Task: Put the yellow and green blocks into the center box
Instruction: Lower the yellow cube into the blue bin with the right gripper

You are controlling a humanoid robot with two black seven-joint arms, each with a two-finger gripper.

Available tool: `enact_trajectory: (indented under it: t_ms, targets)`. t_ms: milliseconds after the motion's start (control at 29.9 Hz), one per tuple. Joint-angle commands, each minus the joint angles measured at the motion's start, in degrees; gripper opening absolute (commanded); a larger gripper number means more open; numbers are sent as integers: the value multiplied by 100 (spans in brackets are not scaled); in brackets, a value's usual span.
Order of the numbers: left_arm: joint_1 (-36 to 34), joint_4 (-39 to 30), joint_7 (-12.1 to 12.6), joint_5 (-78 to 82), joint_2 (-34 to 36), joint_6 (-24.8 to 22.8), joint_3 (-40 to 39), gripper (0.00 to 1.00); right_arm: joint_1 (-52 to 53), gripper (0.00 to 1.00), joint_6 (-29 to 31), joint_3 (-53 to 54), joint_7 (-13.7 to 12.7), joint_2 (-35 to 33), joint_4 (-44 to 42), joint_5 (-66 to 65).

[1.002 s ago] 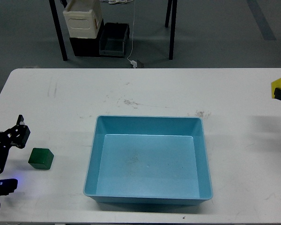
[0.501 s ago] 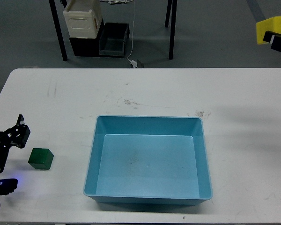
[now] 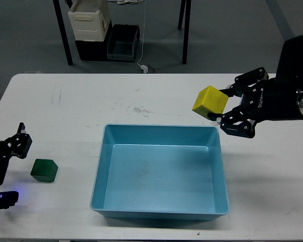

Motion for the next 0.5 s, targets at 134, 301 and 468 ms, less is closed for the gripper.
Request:
enact_trajectory:
  t_ms: [134,301,468]
  targets:
    - [0,3,0,-9,0,0,-18,100,85,1,14,-1030,-1,704,-177,-41]
    - [0,-6,0,-9,0,0,-18,100,6,2,20,-1461,-1,1258,-695,-41]
    - [0,3,0,-18,0,0,-18,100,-301,9,20,-1620,-1,1759,-1222,-41]
